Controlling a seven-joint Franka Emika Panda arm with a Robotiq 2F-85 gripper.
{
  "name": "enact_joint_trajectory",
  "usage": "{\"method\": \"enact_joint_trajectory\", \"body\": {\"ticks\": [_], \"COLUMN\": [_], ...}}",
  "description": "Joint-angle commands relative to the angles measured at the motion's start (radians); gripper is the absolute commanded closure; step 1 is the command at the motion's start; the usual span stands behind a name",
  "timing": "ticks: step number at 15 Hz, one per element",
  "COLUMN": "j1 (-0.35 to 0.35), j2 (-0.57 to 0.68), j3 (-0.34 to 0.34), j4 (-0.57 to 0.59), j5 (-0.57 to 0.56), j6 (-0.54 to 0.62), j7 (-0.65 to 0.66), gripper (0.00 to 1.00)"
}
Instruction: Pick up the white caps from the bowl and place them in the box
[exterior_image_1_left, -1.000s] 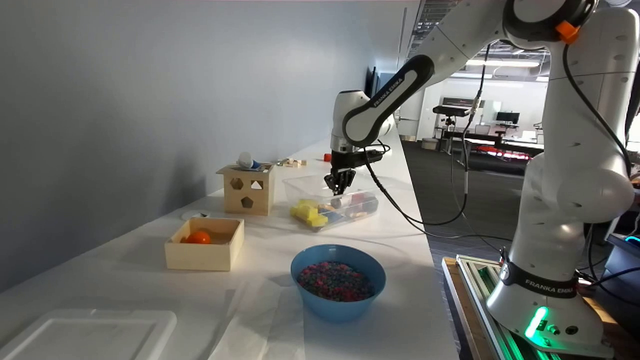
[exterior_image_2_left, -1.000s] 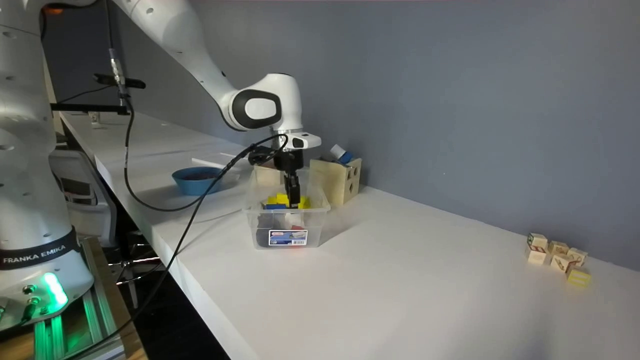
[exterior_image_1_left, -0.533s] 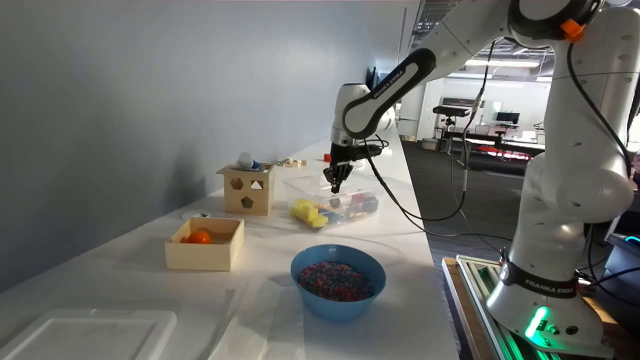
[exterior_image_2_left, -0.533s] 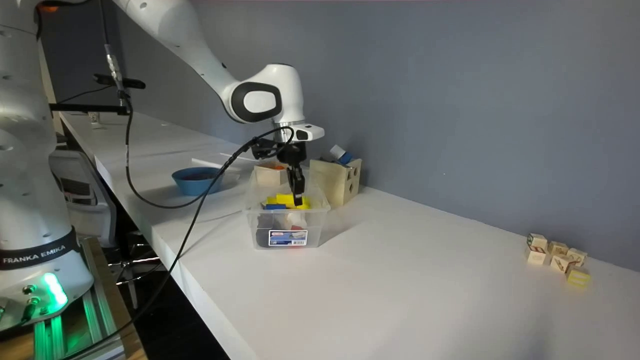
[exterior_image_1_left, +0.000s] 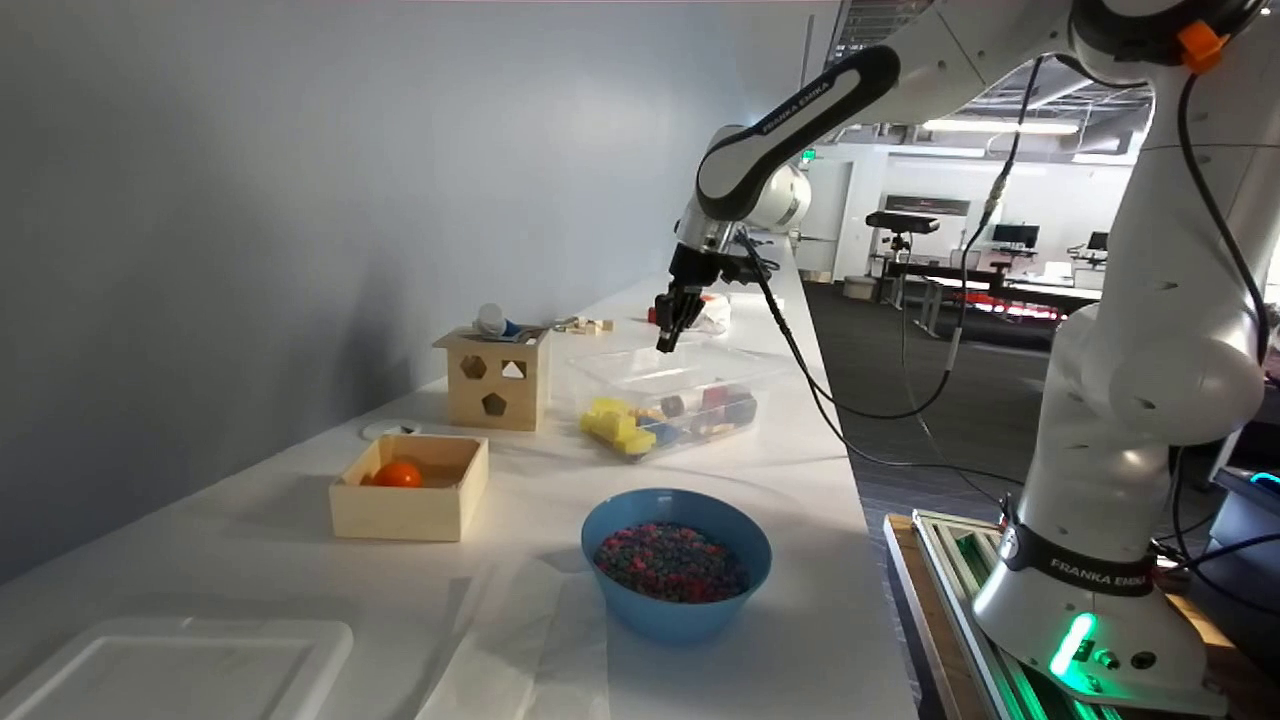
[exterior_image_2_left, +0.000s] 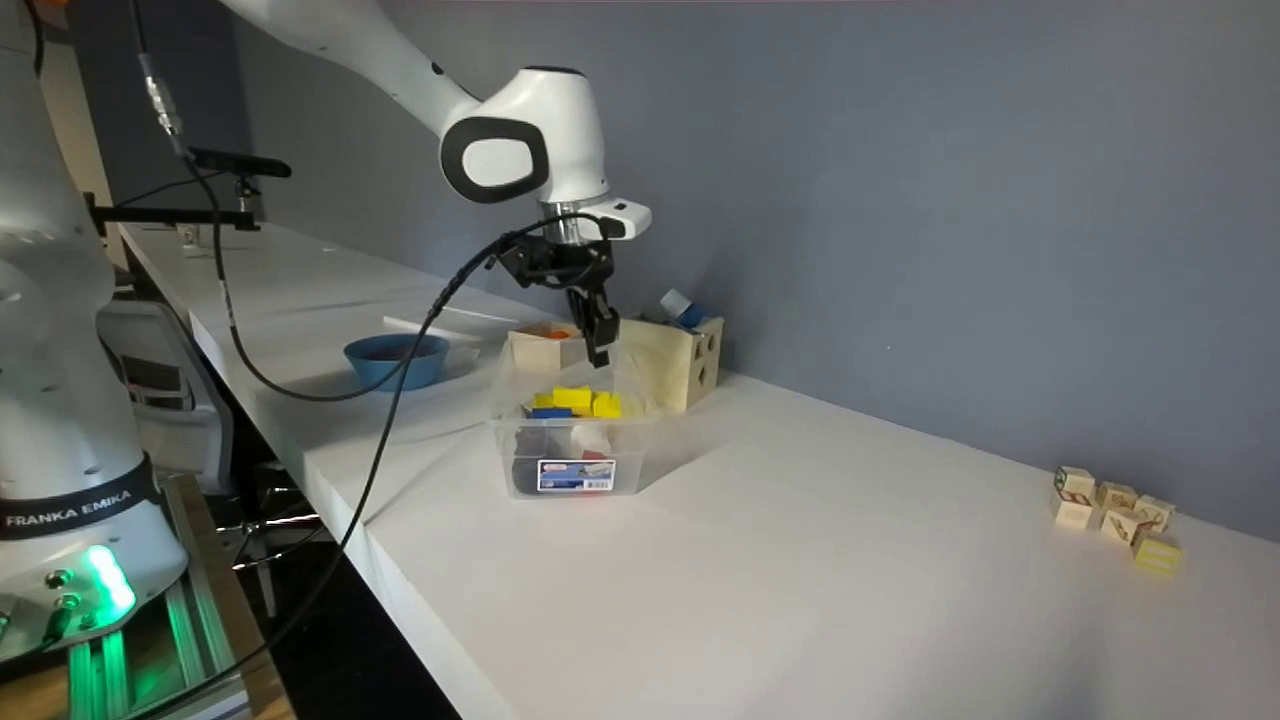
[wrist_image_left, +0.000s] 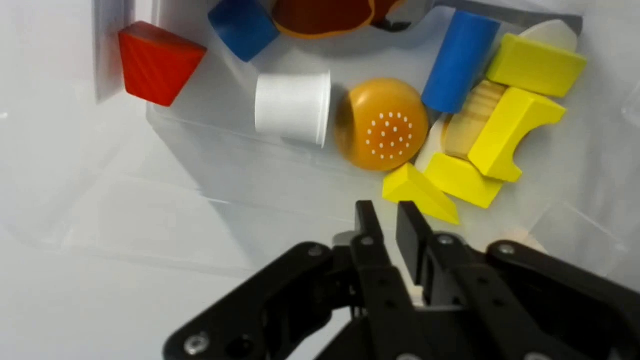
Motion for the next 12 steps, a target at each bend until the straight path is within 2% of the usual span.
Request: {"method": "enact_joint_trajectory", "body": {"ticks": [1,4,8,12], "j1": [-0.007,-0.004,0.014,0.034], "j2": [0.024,0.077,0.141,0.152], "j3": [0.0,0.008,0.02,-0.003], "j4": [-0.003,-0.016,-0.01,-0.014], "j5": [-0.079,-0.174,-0.237,-0.396], "j6": [-0.067,0.022,0.059,0.022], "j7": [-0.01,0.103,0.2,0.395], "gripper": [0.51,0.3,0.02,0.0]}}
